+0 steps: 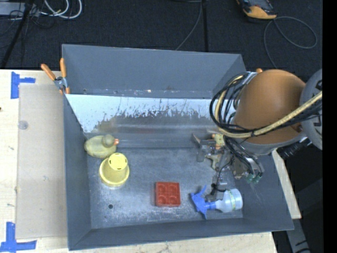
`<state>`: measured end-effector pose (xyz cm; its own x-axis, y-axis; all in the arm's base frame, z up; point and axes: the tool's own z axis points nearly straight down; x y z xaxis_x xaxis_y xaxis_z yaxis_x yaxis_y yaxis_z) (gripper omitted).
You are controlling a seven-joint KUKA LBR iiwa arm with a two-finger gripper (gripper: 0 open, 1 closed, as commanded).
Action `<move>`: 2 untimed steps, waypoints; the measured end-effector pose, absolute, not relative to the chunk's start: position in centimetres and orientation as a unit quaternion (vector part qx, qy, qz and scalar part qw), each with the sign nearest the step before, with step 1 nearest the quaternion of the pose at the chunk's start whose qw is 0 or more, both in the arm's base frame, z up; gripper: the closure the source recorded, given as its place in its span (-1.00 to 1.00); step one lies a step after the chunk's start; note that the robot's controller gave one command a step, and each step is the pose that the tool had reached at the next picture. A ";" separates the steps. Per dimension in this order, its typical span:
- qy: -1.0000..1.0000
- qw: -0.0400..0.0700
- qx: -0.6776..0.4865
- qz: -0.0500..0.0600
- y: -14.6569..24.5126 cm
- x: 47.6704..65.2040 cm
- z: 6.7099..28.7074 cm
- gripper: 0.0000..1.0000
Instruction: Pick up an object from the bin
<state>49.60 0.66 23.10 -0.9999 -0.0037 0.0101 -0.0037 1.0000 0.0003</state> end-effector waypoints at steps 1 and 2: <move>-1.000 0.001 0.002 0.000 0.7 49.8 23.5 -1.00; -1.000 -0.001 0.029 0.000 2.7 49.2 20.7 -1.00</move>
Offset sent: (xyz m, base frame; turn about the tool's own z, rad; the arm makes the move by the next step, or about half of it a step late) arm -0.0208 0.0681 -0.0899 -0.1888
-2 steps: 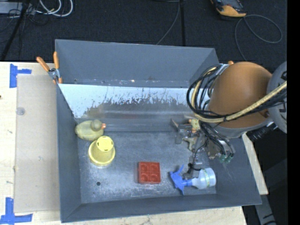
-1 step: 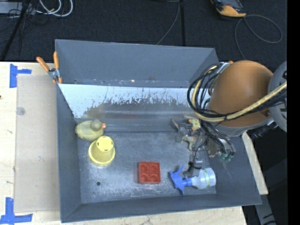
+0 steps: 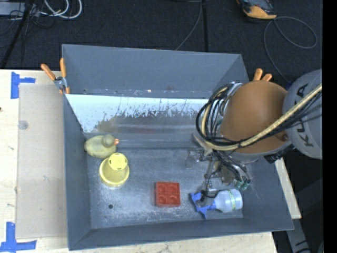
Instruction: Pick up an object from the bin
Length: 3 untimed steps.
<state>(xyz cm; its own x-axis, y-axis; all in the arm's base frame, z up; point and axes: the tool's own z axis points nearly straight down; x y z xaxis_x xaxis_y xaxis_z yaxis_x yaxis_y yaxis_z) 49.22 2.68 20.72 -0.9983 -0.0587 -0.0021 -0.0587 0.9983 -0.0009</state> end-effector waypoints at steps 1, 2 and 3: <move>1.000 0.000 -0.026 0.001 5.8 49.3 14.7 -1.00; 1.000 -0.002 -0.020 0.000 6.4 49.5 13.3 -1.00; 0.998 -0.003 -0.055 -0.001 7.6 50.7 13.1 -1.00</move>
Offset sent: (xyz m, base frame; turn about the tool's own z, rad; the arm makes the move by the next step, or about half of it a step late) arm 0.0475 0.0203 -0.0957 -0.0640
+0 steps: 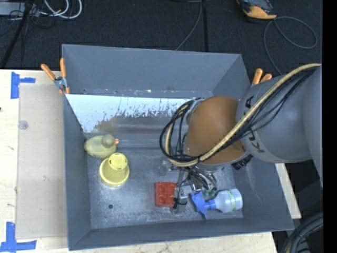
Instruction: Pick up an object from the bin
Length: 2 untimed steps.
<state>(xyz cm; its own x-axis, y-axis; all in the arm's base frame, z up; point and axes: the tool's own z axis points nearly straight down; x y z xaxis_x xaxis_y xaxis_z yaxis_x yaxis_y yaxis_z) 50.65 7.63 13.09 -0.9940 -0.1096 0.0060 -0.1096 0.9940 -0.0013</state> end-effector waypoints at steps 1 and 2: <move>-1.000 0.003 -0.023 0.000 4.8 50.8 6.9 1.00; -1.000 0.003 -0.023 0.000 4.8 50.8 6.9 1.00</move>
Offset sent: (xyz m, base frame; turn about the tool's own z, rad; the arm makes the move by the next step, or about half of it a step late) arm 0.0000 0.0000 0.0000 0.0000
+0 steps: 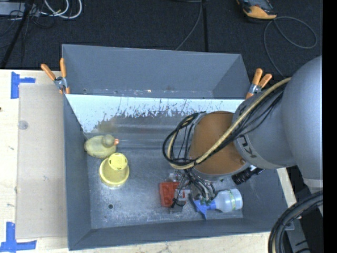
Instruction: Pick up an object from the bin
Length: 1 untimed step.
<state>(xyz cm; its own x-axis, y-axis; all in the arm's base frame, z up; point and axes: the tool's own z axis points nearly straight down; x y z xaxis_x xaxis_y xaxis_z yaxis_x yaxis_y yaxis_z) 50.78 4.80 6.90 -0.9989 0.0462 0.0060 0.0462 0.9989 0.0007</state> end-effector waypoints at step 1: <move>-1.000 0.004 -0.030 0.000 5.7 49.6 18.1 1.00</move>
Offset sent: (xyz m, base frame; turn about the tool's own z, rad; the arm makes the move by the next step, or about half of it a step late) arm 0.0000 0.0000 0.0000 0.0000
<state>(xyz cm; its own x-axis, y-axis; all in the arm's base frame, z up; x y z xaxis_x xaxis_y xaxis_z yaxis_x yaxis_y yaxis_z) 49.56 5.66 18.11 -0.9981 0.0608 0.0074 0.0609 0.9981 0.0005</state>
